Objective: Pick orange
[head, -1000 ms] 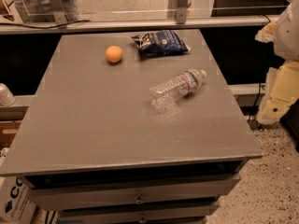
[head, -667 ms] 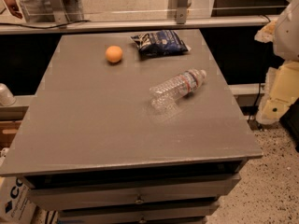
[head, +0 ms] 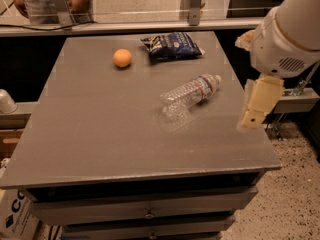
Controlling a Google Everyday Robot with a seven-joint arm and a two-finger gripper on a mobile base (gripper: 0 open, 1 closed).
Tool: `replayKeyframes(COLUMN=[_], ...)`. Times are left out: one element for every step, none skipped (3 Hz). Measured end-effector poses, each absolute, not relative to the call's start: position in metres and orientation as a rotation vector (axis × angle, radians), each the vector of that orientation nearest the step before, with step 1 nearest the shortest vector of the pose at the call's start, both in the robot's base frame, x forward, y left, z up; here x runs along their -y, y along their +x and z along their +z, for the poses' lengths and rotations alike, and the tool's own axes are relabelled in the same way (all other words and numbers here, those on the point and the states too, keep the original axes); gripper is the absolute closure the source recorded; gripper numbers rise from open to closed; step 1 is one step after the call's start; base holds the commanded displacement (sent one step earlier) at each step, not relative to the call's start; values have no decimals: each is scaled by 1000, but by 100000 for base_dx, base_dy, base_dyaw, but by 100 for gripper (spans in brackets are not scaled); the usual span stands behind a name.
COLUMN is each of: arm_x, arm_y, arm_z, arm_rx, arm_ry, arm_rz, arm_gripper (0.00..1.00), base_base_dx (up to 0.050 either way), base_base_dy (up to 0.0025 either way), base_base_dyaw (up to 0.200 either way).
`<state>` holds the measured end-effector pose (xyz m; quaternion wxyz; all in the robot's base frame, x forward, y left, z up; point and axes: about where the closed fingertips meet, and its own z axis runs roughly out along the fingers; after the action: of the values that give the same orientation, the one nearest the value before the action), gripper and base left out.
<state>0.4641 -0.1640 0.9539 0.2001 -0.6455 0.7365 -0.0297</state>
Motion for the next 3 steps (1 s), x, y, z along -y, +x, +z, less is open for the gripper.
replayKeyframes(arm_x=[119, 85, 58], arm_y=[494, 534, 576], arm_z=[938, 928, 927], arm_rx=[-1952, -1920, -1929], arm_ry=[-1829, -1789, -1707], arm_rz=[-38, 44, 141], arm_gripper=[0, 0, 0], base_base_dx=[0, 0, 0], base_base_dy=[0, 0, 0], base_base_dyaw=[0, 0, 0])
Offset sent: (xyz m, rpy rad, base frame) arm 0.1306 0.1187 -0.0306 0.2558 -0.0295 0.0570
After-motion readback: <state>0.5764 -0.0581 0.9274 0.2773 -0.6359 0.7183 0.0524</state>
